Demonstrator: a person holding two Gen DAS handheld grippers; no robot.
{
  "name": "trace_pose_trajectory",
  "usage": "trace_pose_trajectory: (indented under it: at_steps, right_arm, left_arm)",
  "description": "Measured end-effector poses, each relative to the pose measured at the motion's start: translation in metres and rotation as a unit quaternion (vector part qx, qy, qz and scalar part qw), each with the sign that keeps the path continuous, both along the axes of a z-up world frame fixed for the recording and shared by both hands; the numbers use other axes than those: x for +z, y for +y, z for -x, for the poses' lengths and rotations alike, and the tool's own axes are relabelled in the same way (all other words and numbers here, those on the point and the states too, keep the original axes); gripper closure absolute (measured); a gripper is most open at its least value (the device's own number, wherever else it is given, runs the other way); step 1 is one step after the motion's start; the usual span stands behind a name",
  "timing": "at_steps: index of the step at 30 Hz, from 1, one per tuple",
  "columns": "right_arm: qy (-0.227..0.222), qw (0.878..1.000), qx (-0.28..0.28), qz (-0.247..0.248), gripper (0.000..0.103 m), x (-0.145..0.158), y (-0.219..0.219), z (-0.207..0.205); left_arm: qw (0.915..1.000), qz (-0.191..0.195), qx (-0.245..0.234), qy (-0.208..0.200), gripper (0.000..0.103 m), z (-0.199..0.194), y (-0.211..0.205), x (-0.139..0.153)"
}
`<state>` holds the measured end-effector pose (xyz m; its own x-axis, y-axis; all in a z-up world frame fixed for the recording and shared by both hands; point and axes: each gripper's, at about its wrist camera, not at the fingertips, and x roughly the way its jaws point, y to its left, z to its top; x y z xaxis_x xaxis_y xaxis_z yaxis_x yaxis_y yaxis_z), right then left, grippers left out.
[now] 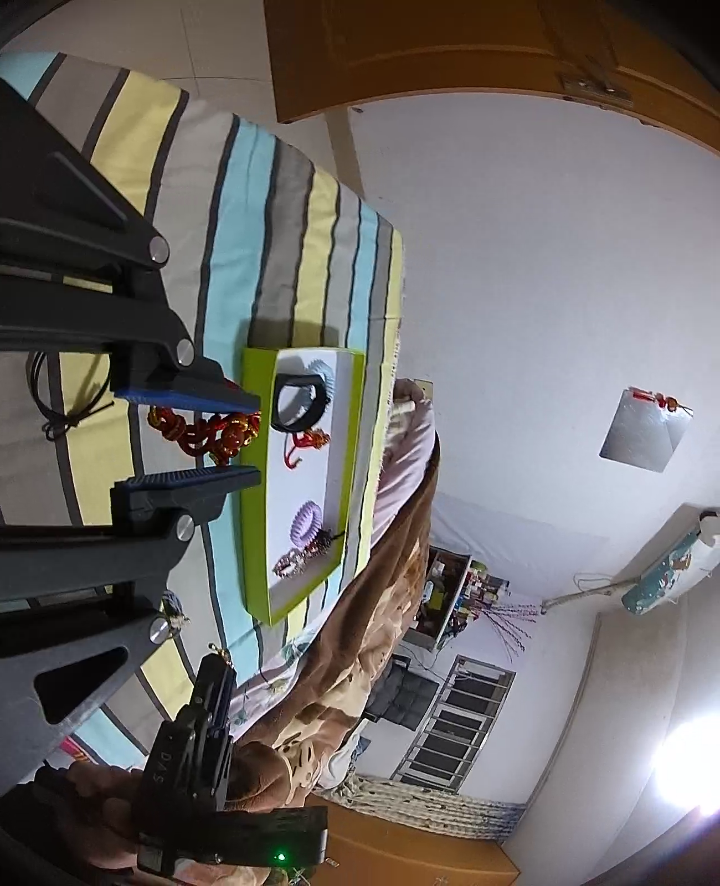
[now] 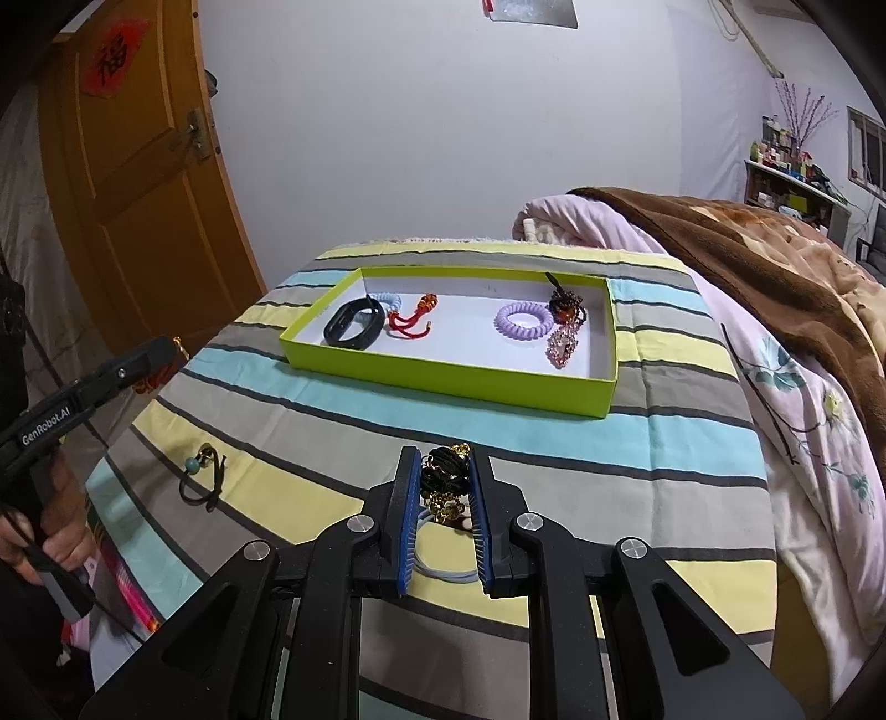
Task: Organize jewelry
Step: 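Carry the tassel and brooch over the green box with both tools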
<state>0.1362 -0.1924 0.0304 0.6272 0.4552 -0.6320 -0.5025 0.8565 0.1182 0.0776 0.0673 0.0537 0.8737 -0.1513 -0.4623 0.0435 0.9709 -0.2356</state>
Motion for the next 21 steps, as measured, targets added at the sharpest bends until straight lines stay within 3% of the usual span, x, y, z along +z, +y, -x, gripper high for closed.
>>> trace_pose_trajectory:
  at_steps: [12, 21]
  right_arm:
    - [-0.028, 0.999, -0.013, -0.015, 0.085, 0.025, -0.012, 0.003]
    - [-0.032, 0.999, -0.014, -0.013, 0.085, 0.027, -0.010, -0.011]
  left_arm:
    - [0.9997, -0.021, -0.006, 0.008, 0.083, -0.009, -0.027, 0.016]
    - [0.9993, -0.033, -0.008, 0.016, 0.083, -0.028, -0.035, 0.014]
